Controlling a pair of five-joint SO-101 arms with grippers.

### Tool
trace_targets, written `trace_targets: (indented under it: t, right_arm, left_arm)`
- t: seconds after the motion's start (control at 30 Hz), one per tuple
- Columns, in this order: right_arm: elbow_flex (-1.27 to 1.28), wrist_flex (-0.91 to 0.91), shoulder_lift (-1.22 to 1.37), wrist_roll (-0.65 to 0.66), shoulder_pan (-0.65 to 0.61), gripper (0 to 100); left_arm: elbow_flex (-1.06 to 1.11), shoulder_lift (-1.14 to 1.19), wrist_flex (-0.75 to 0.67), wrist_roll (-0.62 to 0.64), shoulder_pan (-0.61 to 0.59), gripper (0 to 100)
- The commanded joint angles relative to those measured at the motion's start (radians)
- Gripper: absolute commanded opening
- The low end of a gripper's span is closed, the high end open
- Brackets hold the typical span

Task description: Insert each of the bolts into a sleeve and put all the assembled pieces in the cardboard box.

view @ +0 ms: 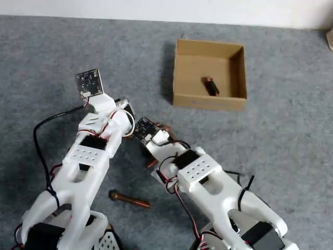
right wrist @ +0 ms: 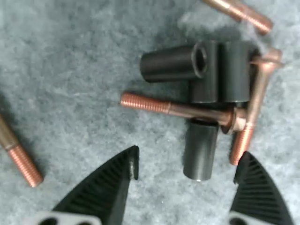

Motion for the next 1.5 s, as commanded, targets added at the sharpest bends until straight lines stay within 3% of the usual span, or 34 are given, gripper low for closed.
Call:
trace_targets:
  t: [0.0,0.33,0.53,0.93,1.1,1.47]
  right_arm:
    - [0.019,-0.051,-0.002,-0.026,0.007,30.4]
    - [0.045,-0.051,-0.002,-0.029,0.002,29.9]
    - [0.036,-0.054,0.111,-0.026,0.004,16.6]
    - [-0.07,-0.019,0.259,-0.035,0.008,24.9]
    - [-0.071,-0.077,0.263,-0.201,0.008,24.9]
    - [-0.071,-0.111,0.266,-0.215,0.044,24.8]
  left_arm:
    - [-0.053,-0.007,-0.023,-0.008,-0.007,1]
    - [-0.053,-0.007,-0.023,-0.008,-0.007,1]
    - [-0.053,-0.007,-0.021,-0.006,-0.005,1]
    - [-0.053,-0.007,-0.021,-0.006,-0.005,1]
    - [-0.053,-0.007,-0.021,-0.006,-0.005,1]
    - [-0.051,-0.007,-0.02,-0.006,-0.005,1]
